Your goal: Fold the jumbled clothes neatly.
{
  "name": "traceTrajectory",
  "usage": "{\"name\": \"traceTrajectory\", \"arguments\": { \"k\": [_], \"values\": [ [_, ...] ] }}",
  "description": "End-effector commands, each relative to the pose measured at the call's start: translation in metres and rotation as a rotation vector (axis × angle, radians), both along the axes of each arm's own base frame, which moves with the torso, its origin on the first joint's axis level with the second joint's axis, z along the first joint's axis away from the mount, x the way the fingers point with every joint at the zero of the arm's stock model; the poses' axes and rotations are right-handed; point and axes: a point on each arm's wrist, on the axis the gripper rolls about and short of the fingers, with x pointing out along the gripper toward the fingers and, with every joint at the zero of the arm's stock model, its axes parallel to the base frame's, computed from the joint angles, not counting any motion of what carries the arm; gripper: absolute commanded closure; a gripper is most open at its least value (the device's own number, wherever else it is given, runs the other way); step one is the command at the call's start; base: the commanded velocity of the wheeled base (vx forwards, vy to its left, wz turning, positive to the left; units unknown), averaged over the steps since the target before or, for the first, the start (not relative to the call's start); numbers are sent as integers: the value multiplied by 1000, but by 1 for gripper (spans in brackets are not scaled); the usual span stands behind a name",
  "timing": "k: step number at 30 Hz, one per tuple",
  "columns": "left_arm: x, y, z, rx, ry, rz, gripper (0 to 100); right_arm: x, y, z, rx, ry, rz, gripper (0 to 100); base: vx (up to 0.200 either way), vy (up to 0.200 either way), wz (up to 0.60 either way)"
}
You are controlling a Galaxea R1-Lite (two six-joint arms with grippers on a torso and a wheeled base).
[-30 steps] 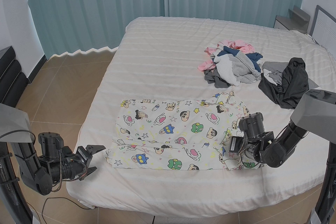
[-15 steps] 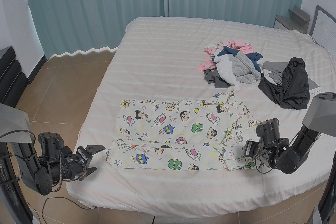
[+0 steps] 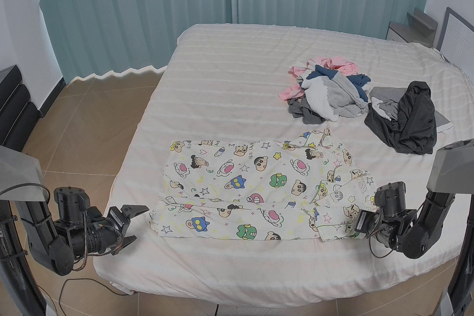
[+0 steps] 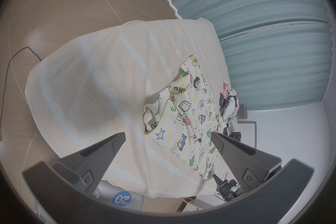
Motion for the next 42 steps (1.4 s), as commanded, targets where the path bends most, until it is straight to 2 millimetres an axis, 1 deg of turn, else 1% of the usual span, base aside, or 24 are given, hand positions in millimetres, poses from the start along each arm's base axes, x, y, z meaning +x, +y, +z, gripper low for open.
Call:
{"name": "traceTrajectory", "arguments": {
  "k": [1, 8, 18, 19, 25, 30, 34, 37, 40, 42],
  "values": [
    [0, 0, 0, 0, -1, 0, 0, -10, -3, -15, -10, 50, -2, 100, 0, 0, 0],
    [0, 0, 0, 0, -1, 0, 0, -23, -7, -16, 2, 38, 6, 100, 0, 0, 0],
    [0, 0, 0, 0, -1, 0, 0, -28, -12, -13, 22, 1, 5, 100, 0, 0, 0],
    [0, 0, 0, 0, -1, 0, 0, -28, -12, -12, 24, -7, 5, 0, 0, 0, 0],
    [0, 0, 0, 0, -1, 0, 0, -34, -13, -9, 28, -23, 5, 0, 0, 0, 0],
    [0, 0, 0, 0, -1, 0, 0, -38, -18, 3, 40, -103, -4, 0, 0, 0, 0],
    [0, 0, 0, 0, -1, 0, 0, -38, -16, 13, 50, -149, 9, 0, 0, 0, 0],
    [0, 0, 0, 0, -1, 0, 0, -39, -9, 11, 44, -141, 44, 0, 0, 0, 0],
    [0, 0, 0, 0, -1, 0, 0, -39, -4, 5, 24, -117, 71, 0, 0, 0, 0],
    [0, 0, 0, 0, -2, 0, 0, -38, -2, -7, -19, -71, 96, 0, 0, 0, 0]
  ]
}}
